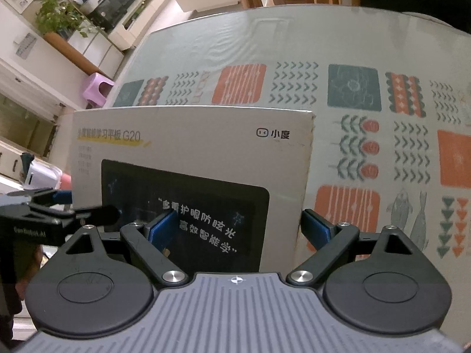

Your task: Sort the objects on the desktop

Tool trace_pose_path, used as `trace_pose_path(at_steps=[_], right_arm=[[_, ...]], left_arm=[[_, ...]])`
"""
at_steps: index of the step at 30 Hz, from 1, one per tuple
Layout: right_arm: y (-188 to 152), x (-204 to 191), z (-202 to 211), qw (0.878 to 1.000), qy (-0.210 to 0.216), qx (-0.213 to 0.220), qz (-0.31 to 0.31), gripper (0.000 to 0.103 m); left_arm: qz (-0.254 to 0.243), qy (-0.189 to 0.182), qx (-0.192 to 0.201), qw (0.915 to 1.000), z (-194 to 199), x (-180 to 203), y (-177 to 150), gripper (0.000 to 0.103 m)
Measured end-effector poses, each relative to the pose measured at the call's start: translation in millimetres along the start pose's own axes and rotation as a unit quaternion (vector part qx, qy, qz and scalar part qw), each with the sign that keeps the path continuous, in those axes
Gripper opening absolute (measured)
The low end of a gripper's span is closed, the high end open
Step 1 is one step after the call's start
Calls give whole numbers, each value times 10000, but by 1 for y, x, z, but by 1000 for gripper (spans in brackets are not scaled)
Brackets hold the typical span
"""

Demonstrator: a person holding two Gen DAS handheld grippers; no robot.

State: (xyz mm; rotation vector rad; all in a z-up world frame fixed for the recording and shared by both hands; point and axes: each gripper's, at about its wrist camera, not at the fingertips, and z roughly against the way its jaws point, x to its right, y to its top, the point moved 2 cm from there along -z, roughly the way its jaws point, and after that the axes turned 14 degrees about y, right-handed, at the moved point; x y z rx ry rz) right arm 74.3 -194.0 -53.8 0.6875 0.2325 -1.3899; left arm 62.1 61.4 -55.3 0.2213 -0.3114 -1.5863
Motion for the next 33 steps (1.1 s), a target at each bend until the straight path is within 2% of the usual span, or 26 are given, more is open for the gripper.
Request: trace_pose_path(at_steps=[4, 10, 18, 25, 33], right_arm=[[-22, -16, 0, 9999, 31, 100, -129, 103], [-59, -37, -6, 9995, -50, 158, -279, 103], [-117, -53, -11, 9984, 10, -44, -558, 103], [-159, -59, -19, 9976, -103, -294, -624, 103], [-195, -53, -24, 9954, -157, -551, -767, 103]], left_arm=[[-177, 36, 152, 9997, 15, -9, -13, 103], [-292, -35, -4, 9996, 23, -24, -45, 103], [-473, 22, -166, 9987, 35, -32, -101, 103], [-407, -77, -660, 9970, 23, -37, -141, 103], [-458, -153, -990, 9939, 10, -34, -174, 103]])
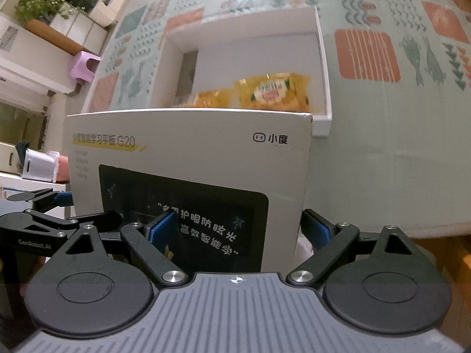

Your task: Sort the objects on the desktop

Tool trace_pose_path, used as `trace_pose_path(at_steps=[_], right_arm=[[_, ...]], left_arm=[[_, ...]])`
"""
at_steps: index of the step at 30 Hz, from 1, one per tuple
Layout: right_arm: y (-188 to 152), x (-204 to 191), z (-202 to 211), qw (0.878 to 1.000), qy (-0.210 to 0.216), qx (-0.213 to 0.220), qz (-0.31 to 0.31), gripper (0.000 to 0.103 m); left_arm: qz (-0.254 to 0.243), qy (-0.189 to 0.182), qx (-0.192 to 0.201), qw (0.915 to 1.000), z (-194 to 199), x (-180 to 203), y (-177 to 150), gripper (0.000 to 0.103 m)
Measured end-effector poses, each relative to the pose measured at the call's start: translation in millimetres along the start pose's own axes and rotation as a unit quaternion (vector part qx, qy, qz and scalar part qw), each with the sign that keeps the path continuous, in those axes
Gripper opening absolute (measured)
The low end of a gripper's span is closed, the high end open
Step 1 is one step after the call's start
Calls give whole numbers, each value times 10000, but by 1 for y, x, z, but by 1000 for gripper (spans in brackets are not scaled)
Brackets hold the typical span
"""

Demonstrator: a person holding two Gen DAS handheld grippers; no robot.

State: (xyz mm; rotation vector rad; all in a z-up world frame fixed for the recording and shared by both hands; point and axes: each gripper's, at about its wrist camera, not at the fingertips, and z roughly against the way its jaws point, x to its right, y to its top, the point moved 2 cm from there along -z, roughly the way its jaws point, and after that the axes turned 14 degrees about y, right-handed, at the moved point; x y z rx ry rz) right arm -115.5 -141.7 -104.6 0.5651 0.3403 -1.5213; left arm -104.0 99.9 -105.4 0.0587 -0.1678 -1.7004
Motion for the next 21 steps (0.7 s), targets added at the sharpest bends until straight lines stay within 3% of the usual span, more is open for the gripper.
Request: trace_pose_path(at_steps=[21], right_arm=[[-21, 10, -1, 9997, -69, -137, 196, 103]], left_arm=[[98, 26, -333, 9994, -14, 11, -31, 103]])
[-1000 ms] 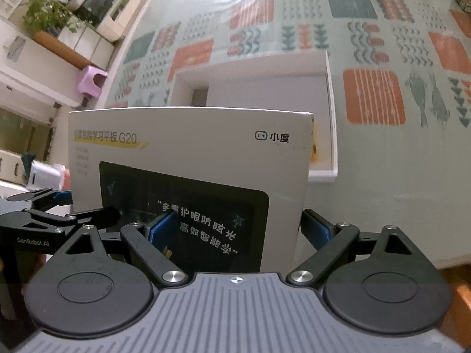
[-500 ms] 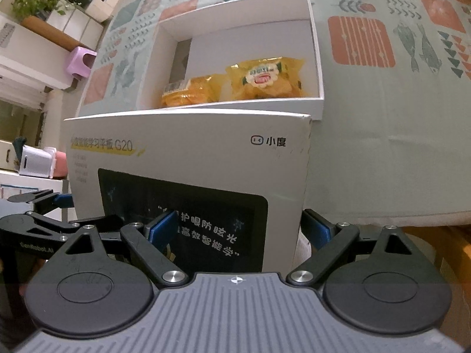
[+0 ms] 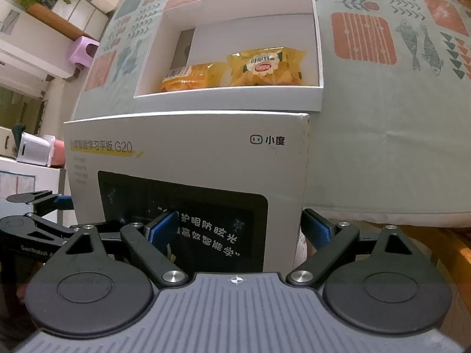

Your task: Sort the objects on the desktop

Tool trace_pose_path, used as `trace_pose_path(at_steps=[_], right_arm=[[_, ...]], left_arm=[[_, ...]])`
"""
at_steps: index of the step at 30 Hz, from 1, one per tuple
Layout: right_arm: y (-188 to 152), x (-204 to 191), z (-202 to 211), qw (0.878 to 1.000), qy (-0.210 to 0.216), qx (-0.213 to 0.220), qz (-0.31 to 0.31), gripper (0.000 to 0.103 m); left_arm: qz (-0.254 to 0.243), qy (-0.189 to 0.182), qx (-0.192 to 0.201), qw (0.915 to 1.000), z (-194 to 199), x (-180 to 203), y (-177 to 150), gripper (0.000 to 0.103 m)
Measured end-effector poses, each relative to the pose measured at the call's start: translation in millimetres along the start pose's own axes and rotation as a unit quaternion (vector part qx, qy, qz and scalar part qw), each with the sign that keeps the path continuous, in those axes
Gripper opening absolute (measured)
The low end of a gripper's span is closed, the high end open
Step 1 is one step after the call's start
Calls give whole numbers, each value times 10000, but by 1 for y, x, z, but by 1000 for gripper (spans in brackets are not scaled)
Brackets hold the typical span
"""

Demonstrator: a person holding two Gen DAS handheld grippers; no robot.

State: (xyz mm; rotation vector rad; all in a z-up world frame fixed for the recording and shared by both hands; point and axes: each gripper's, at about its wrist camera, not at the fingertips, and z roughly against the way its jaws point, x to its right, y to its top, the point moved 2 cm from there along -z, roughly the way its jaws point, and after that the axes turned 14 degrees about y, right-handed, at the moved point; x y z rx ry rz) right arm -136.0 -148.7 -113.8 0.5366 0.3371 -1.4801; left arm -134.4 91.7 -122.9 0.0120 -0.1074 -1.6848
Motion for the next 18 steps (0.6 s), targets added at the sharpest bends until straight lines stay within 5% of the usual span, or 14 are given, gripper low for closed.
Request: trace_pose_path(at_steps=[5, 18], right_arm=[[-2, 0, 1, 10000, 22, 60, 57, 103], [14, -1, 17, 9988, 93, 470, 120, 103]], left_arm=[[34, -5, -131, 9999, -5, -1, -6, 103], [-63, 154, 321, 9993, 18, 5, 24, 103]])
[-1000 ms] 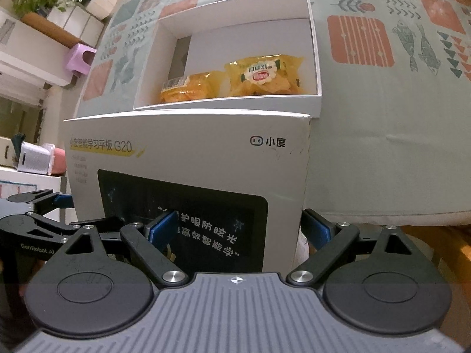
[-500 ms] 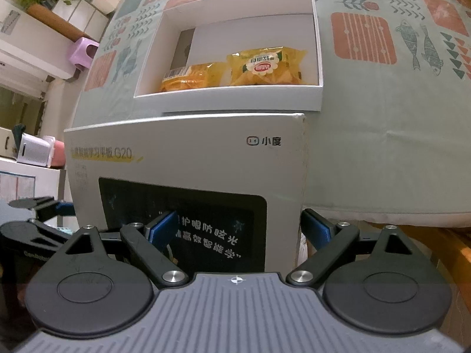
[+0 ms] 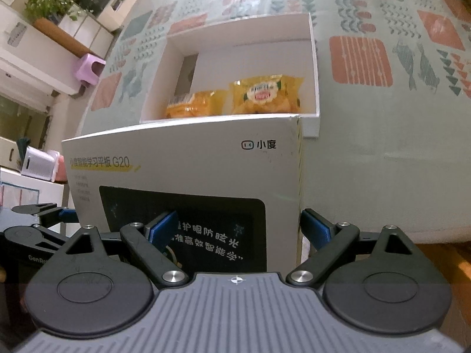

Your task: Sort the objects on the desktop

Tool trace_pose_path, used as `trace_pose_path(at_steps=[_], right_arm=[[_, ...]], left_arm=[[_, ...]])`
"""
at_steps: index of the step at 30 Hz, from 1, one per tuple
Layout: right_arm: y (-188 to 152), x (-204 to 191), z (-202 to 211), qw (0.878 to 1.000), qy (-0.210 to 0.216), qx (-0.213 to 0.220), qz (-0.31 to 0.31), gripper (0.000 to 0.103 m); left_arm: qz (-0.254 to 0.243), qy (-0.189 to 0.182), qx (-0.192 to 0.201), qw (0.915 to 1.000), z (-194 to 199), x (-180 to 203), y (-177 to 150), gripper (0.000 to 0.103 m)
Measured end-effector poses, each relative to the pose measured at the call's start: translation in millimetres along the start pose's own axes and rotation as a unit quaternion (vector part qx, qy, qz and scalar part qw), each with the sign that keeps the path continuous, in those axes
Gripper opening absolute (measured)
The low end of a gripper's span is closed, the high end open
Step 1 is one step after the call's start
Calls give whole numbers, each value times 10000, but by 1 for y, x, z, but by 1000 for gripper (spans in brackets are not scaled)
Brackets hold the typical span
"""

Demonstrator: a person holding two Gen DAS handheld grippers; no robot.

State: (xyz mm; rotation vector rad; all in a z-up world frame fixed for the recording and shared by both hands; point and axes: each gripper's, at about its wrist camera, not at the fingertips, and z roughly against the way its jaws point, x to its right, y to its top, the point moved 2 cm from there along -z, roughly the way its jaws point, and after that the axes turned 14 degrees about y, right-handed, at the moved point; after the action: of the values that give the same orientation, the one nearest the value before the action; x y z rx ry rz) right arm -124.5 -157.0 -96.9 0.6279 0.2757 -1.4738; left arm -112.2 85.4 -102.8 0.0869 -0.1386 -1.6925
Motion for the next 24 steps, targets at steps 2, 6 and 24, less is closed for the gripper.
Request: trace_pose_path(at_steps=[2, 6, 24], right_arm=[[6, 1, 3, 10000, 13, 58, -13, 103], [20, 4, 6, 9999, 23, 140, -14, 103], [107, 32, -7, 9999, 60, 114, -69, 103]], left_arm=[[-4, 12, 51, 10000, 4, 1, 7, 103], [32, 42, 196, 9998, 11, 3, 27, 103], [125, 185, 265, 9994, -1, 14, 118, 103]])
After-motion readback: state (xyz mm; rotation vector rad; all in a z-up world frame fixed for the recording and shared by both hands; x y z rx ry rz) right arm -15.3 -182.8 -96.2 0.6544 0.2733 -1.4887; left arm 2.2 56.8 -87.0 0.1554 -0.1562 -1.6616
